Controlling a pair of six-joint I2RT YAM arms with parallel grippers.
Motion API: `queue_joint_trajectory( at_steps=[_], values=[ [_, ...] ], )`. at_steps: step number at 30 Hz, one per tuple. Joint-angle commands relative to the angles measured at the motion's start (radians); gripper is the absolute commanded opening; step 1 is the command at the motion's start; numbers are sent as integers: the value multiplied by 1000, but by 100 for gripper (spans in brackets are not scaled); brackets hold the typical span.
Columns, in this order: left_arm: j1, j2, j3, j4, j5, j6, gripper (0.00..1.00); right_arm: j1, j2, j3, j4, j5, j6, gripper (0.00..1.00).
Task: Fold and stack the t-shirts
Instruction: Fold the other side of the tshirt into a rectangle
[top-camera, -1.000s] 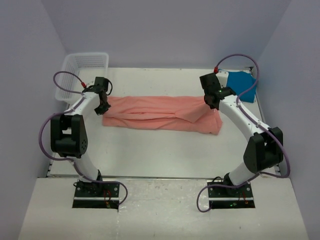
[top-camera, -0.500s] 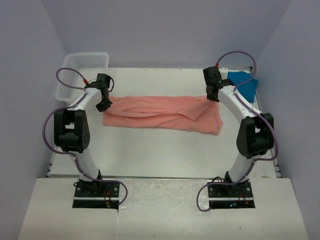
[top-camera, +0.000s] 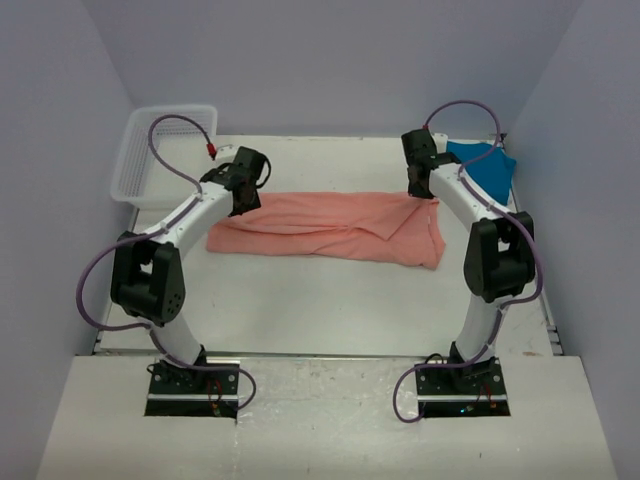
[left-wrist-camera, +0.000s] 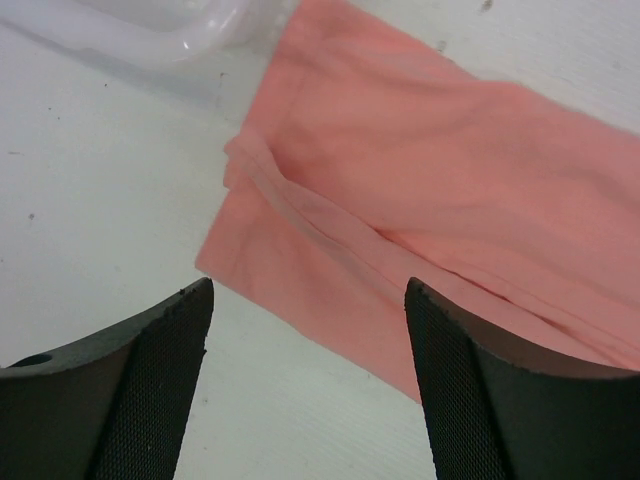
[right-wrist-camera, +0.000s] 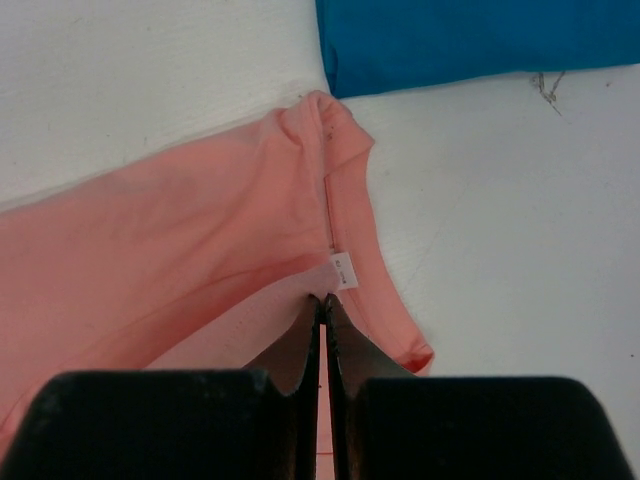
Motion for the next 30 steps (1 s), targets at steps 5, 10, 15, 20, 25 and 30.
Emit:
queue_joint_trajectory(
  at_steps=[5,10,15,20,25,30],
  values=[
    [-70,-103,-7,-18,-111,16,78,-18,32,94,7,-7,-23,0],
    [-70,-86,-56,28,-3,23,76,-35,72,163,-18,-38,-28,0],
    [-70,-70,-60,39,35,25,75,-59,169,328,-65,-104,-56,28],
    [-72,-109,-73,54,57,50,74,-58,132,370,-42,-124,-92,69],
    [-75,-103,-87,74,120,62,71,-38,-96,160,31,-325,-65,69],
    [-92,-73,-101,97,195,63,14,-4,-212,-32,90,-313,-56,37]
  ],
)
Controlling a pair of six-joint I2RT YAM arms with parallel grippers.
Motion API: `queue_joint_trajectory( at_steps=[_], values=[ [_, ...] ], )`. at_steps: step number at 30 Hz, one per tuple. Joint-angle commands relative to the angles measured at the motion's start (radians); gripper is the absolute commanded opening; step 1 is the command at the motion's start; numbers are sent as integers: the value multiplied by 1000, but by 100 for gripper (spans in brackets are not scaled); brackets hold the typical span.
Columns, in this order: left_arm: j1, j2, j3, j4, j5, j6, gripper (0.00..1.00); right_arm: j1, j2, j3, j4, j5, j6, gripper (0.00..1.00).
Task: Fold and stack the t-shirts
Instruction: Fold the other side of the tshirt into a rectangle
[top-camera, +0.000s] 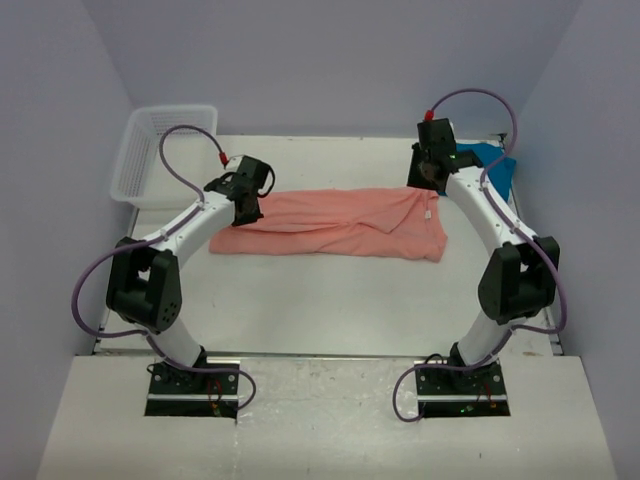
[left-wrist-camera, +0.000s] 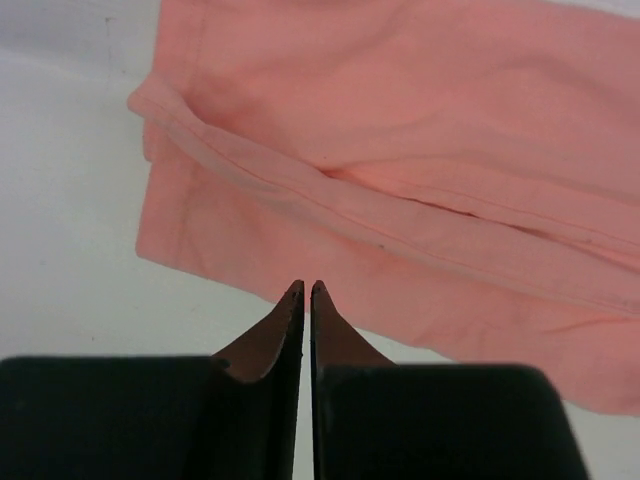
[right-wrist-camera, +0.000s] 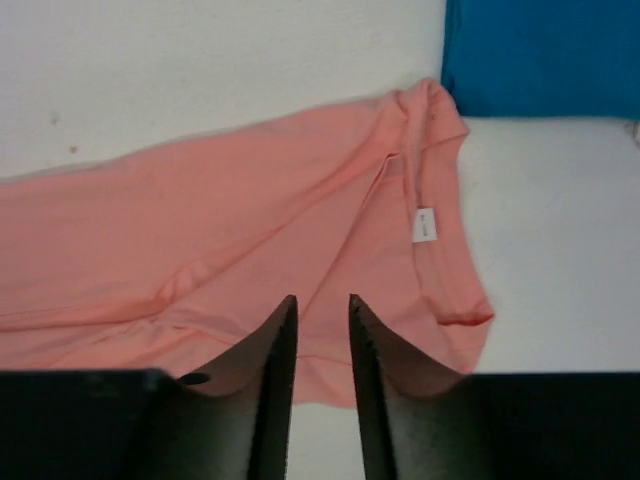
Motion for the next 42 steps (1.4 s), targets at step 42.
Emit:
queue_joint_trajectory(
  at_steps=[42],
  values=[
    [54,423,428,1,138,75,0,85,-89,-115,41,-75,11,40]
  ],
)
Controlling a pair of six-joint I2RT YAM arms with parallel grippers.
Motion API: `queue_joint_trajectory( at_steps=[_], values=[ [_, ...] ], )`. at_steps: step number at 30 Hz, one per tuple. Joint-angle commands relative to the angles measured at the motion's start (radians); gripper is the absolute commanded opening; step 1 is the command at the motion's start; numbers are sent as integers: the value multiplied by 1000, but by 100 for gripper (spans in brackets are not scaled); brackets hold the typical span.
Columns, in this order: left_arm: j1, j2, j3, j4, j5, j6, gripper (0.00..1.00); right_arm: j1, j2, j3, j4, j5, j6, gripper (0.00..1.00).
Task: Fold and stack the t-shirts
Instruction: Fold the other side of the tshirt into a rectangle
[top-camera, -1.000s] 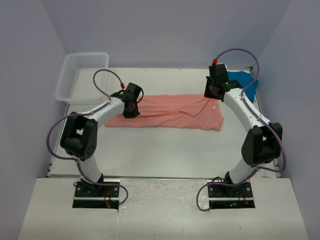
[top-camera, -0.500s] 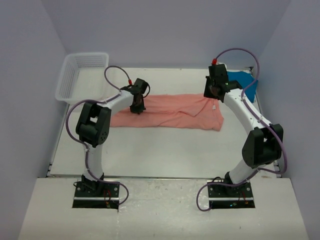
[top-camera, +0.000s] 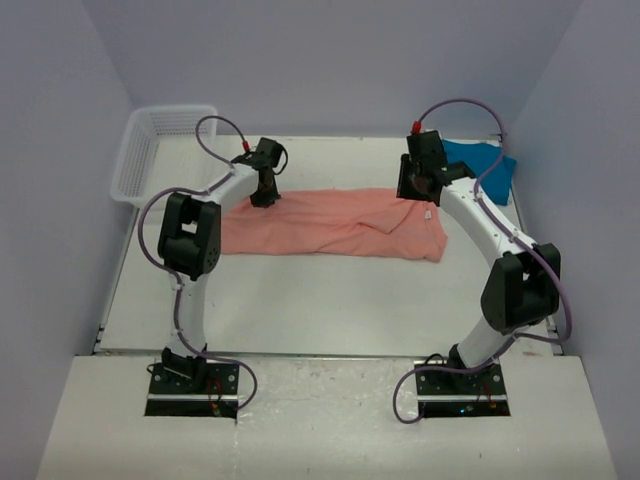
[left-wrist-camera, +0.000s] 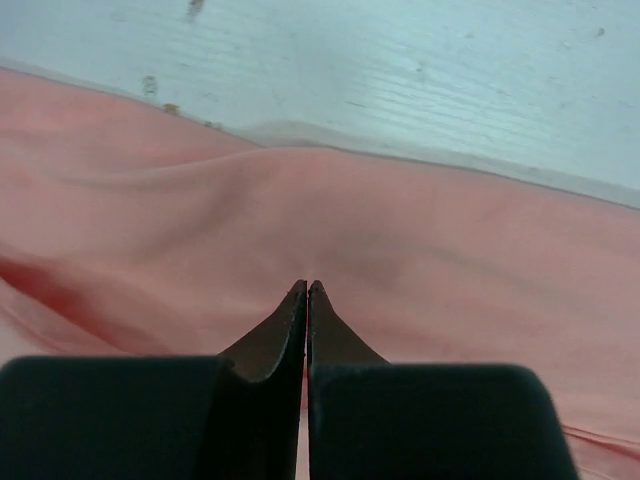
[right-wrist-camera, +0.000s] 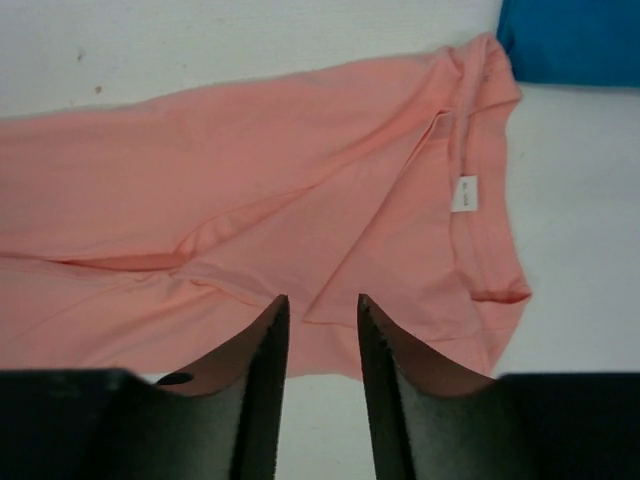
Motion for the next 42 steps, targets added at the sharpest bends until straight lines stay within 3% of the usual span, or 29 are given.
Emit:
queue_joint_trajectory(
  at_steps=[1,3,8,17,26,42],
  values=[
    [3,-132,-31,-23,-76,21,0,8,19,22,-15,-69,-5,48],
    [-5,-182,-59,-21,-86,22,0,8,59,54,-65,-81,4,54],
    [-30,-339,-132,-23,-109,39,0,6,199,129,-156,-138,21,51],
    [-39,-496,-257,6,-77,76,0,17,219,46,-122,-202,53,37],
    [-39,-507,-311,40,-19,85,0,30,199,-41,-84,-201,76,27],
    [-39,-522,-318,52,-7,90,0,32,286,78,-112,-199,70,24]
  ],
)
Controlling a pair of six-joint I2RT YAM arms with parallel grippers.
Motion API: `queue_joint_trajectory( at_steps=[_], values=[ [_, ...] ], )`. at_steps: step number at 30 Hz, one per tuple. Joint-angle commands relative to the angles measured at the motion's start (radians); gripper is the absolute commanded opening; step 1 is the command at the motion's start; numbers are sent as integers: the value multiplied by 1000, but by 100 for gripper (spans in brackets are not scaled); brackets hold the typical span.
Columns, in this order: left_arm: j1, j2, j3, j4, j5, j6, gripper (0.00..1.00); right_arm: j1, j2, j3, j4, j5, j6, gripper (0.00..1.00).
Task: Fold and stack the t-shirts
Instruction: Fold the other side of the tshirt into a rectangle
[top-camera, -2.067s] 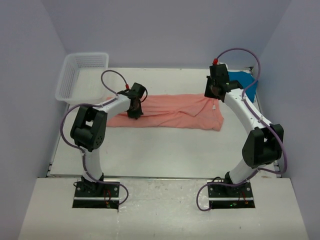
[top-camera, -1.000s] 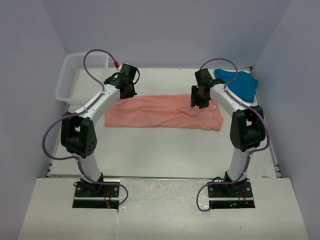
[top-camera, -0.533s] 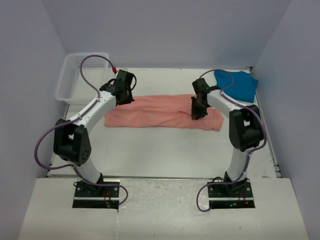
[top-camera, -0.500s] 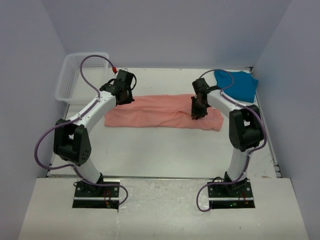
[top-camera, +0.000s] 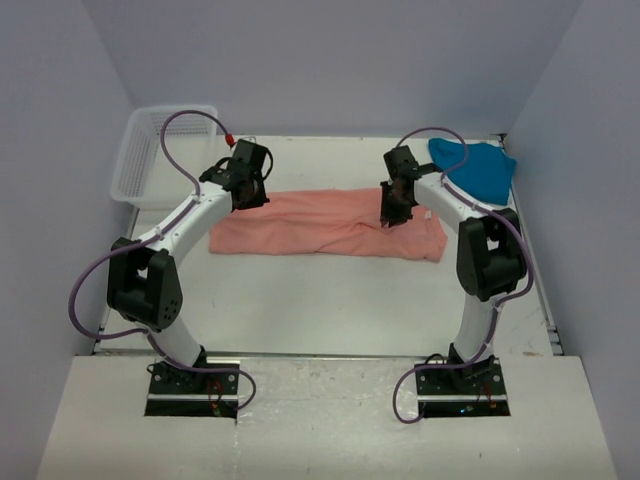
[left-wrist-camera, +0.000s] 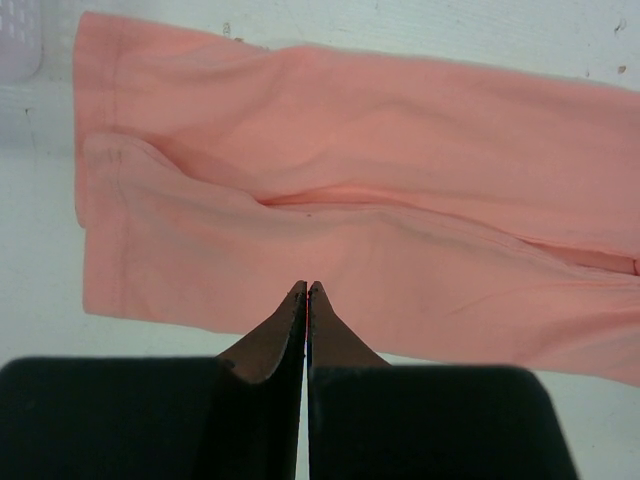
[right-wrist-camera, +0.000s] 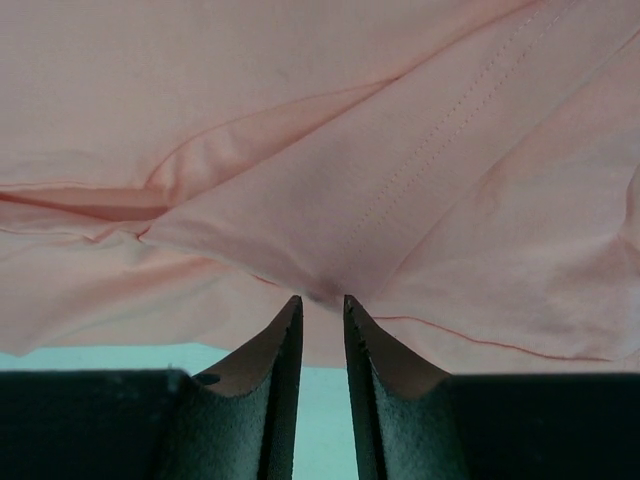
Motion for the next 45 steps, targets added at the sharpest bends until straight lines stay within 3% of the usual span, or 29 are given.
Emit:
queue_joint_trajectory(
  at_steps=[1,6,11,15,26,35,40,45],
  values=[
    [0,-34,-5,38,11,38,0,6,22,32,-3,-20,8,24],
    [0,-35,-7,41,11,44,0,6,6,9,11,-6,8,25],
    [0,-25,-12,44,27,41,0,6,0,5,3,0,5,36],
    [0,-28,-19,50,27,43,0,6,6,-12,12,6,5,38],
    [0,-32,-22,52,23,46,0,6,26,-41,37,-7,13,26],
    [0,-31,-27,50,26,49,0,6,41,3,25,-1,2,0],
    [0,-25,-28,53,30,46,0,5,35,52,11,14,-24,0],
    [0,-25,-27,52,32,47,0,6,115,224,-52,20,-79,0]
  ],
)
